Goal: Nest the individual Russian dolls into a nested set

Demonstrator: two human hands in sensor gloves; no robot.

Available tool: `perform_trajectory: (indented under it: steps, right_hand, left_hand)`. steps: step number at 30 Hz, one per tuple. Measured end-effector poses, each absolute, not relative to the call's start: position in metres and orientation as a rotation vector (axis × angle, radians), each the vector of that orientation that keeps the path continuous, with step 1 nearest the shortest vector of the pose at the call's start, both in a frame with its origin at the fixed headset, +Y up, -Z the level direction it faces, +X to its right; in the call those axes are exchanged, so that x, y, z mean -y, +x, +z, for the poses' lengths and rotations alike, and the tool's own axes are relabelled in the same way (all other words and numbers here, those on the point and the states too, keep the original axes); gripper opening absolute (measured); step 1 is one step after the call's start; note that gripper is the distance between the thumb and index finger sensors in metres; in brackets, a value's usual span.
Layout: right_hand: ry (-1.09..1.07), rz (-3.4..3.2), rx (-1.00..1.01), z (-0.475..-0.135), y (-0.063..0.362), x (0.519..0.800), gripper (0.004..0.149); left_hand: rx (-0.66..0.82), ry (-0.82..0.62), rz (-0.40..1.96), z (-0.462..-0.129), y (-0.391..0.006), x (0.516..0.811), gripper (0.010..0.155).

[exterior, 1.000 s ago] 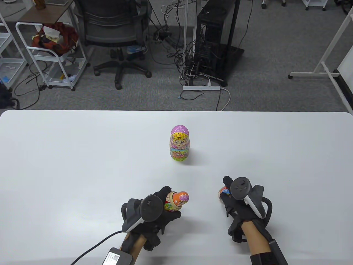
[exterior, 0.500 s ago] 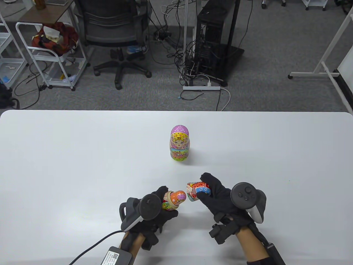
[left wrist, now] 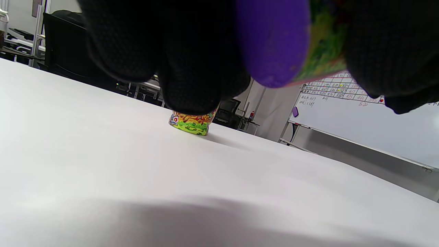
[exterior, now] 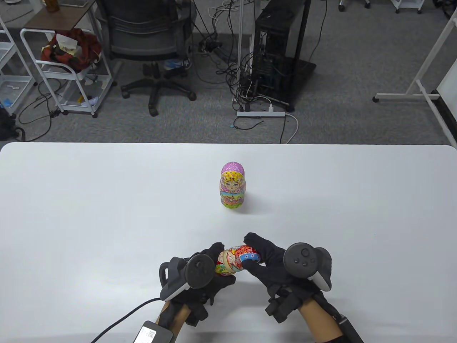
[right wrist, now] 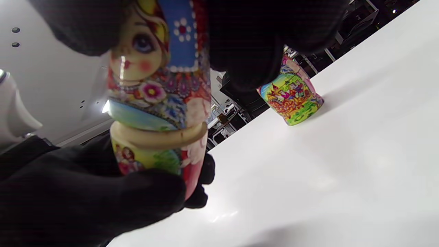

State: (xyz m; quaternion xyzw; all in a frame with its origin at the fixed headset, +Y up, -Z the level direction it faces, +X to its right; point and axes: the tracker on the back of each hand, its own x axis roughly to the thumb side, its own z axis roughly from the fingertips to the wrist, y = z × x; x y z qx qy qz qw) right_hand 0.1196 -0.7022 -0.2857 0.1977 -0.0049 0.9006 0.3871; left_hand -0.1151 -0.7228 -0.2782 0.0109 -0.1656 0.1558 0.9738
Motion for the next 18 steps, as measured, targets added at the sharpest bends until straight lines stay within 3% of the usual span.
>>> perform_trajectory:
  steps: [18]
  right_hand:
    - [0.491, 2.310, 0.040, -0.2842, 0.1171, 0.7014, 0.065]
  left_hand:
    - [0.354, 0.038, 0.303, -0.2759, -0.1121, 0.7220, 0.094]
